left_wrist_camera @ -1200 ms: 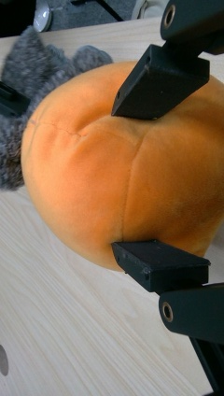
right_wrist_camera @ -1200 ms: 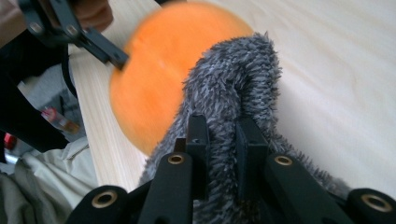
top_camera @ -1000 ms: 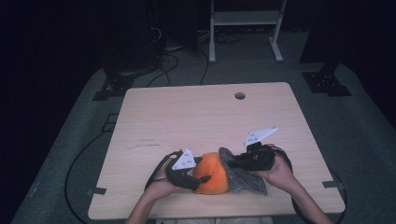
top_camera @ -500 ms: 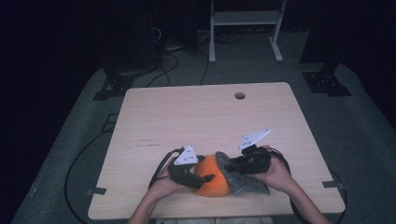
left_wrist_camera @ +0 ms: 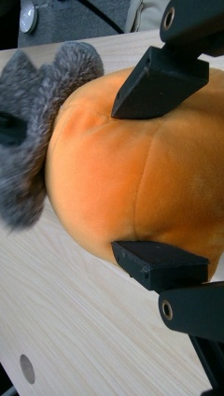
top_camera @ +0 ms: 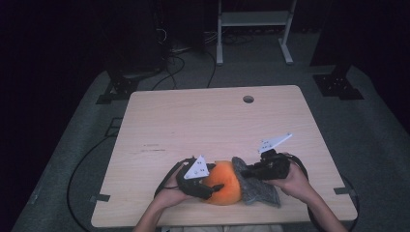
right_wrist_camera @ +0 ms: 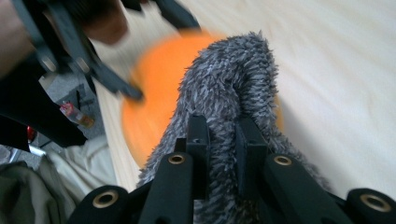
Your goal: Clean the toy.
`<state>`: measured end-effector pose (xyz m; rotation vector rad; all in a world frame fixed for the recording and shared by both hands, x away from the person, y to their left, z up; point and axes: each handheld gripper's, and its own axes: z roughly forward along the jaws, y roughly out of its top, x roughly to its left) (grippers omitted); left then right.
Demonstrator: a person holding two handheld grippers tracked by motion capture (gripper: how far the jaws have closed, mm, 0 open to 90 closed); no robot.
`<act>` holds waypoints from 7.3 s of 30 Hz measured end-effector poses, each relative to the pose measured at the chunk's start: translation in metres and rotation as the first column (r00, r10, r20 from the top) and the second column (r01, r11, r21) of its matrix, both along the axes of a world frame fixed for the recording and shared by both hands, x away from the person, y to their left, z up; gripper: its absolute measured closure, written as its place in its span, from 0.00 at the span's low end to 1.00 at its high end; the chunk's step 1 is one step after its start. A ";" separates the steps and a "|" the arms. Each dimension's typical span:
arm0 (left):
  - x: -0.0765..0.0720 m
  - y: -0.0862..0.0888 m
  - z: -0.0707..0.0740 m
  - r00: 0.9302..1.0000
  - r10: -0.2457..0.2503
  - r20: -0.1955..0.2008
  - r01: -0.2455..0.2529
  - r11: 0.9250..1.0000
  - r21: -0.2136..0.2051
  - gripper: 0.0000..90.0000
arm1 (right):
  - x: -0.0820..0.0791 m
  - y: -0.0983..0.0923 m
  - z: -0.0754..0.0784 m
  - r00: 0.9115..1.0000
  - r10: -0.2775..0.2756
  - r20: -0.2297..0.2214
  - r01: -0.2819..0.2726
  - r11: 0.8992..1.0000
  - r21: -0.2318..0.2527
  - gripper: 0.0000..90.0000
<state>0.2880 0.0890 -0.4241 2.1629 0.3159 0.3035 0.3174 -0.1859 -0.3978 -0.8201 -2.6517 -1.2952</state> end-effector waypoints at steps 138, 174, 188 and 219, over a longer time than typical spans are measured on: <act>0.004 0.006 -0.006 0.998 -0.037 -0.057 0.031 0.994 -0.106 0.20 | -0.009 -0.010 -0.013 0.996 -0.062 0.059 0.057 0.995 0.086 0.86; -0.006 -0.015 -0.003 1.000 -0.029 0.012 0.030 0.996 -0.084 0.34 | -0.029 0.006 0.012 0.983 -0.009 0.182 0.007 1.000 0.010 0.87; -0.016 -0.019 -0.003 0.991 -0.103 0.089 0.106 0.994 -0.026 0.37 | -0.027 -0.001 0.013 0.980 -0.026 0.199 0.033 0.999 -0.031 0.87; -0.014 -0.014 0.003 0.989 -0.138 0.052 0.140 0.990 -0.029 0.42 | -0.026 -0.001 0.012 0.989 0.011 0.151 -0.018 0.999 0.046 0.87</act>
